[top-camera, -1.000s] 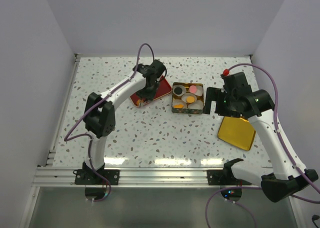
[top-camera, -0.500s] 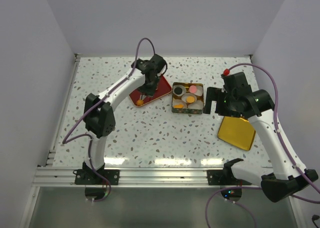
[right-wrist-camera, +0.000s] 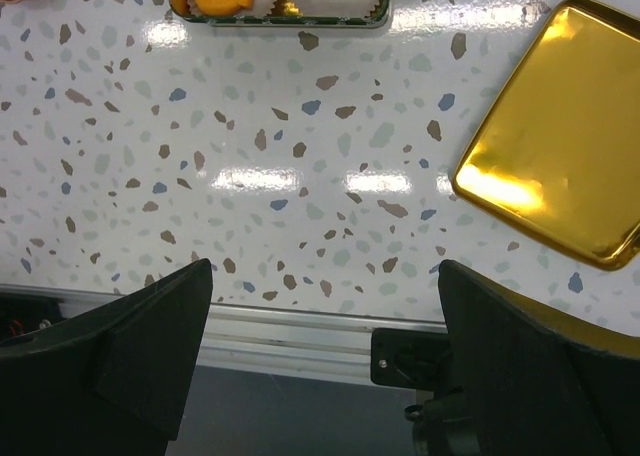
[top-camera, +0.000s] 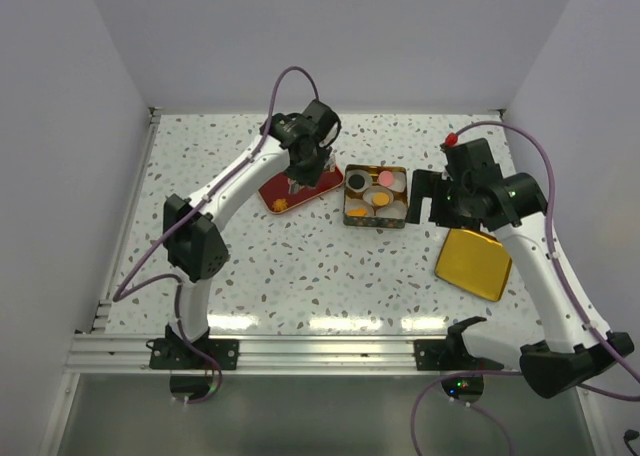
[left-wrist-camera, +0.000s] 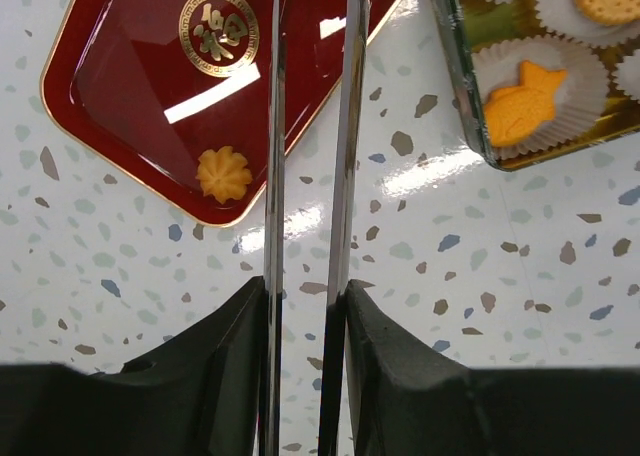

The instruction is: Pack the cookies

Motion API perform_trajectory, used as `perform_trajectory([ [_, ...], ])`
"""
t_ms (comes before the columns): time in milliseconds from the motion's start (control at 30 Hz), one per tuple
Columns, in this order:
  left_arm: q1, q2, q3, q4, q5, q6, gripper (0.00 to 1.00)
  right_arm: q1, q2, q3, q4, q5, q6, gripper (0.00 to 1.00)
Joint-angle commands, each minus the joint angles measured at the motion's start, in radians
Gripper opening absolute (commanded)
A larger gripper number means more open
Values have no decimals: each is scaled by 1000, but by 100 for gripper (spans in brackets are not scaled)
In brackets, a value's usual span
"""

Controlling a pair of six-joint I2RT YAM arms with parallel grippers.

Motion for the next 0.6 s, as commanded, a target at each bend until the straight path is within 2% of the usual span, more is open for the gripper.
perform_trajectory([
  [0, -33, -108, 22, 17, 37, 10, 33, -6, -2, 49, -11, 11, -15, 99],
  [200, -63, -161, 9, 38, 78, -28, 32, -4, -15, 46, -19, 15, -17, 99],
  [567, -207, -204, -122, 153, 143, 3, 32, -4, -55, 43, -31, 30, -3, 99],
])
